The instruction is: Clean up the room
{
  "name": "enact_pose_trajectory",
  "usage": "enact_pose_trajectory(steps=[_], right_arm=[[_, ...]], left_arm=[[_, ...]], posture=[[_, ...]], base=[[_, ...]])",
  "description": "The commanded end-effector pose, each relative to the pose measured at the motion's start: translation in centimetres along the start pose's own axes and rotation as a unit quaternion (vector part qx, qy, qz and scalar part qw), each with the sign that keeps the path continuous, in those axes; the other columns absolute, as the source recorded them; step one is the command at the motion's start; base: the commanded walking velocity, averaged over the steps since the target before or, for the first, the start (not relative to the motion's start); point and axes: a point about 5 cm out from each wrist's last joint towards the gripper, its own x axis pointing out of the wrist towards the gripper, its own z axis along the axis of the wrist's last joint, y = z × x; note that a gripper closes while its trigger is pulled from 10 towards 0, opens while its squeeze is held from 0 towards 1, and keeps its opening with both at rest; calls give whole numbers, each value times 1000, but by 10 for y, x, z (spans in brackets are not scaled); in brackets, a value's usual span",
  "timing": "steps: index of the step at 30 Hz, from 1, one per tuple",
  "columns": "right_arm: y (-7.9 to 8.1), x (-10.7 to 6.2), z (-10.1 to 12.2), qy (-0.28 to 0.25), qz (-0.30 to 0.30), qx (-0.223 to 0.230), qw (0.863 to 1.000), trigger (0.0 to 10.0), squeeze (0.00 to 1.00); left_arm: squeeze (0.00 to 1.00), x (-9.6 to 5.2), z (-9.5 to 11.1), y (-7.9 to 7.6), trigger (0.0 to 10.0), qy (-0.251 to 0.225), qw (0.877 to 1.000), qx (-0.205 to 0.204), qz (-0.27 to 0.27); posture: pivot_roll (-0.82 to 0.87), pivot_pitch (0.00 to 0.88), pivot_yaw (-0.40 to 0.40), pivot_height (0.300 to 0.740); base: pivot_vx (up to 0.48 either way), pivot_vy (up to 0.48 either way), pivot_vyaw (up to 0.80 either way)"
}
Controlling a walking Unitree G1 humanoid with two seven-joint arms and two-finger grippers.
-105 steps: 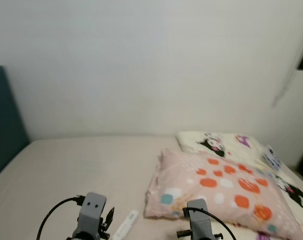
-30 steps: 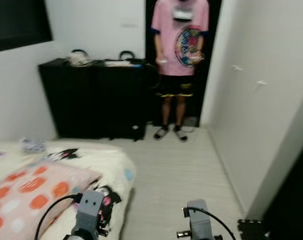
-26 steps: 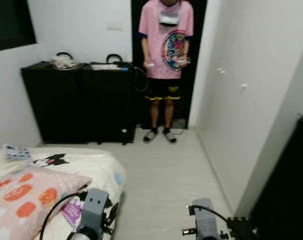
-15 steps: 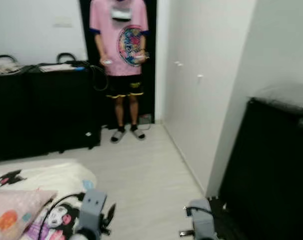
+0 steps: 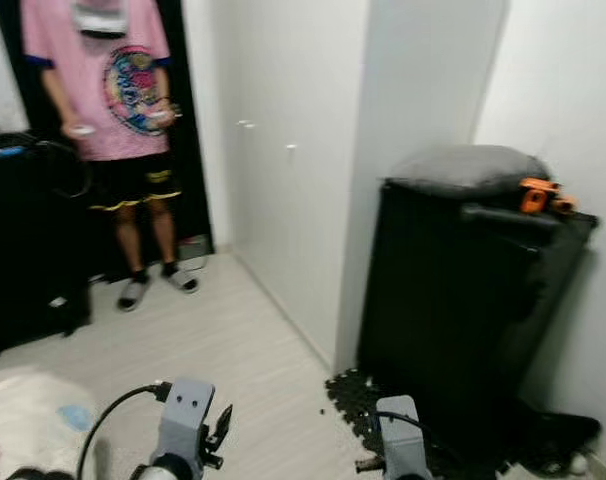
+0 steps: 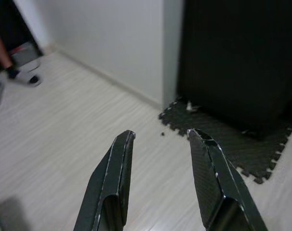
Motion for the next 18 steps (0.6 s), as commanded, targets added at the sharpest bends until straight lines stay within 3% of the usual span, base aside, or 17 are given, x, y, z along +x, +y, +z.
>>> enact_pose_trajectory(steps=[1, 18], right_arm=[[3, -2, -8, 17, 1, 6, 1000, 10000, 0], [6, -4, -12, 22, 2, 7, 1000, 10000, 0]], left_arm=[[0, -3, -8, 2, 10000, 19, 1000, 4, 1], [0, -4, -8, 6, 10000, 19, 1000, 14, -4]], posture=[[1, 88, -18, 740], [10, 81, -8, 740]], base=[[0, 0, -800], [0, 0, -800]])
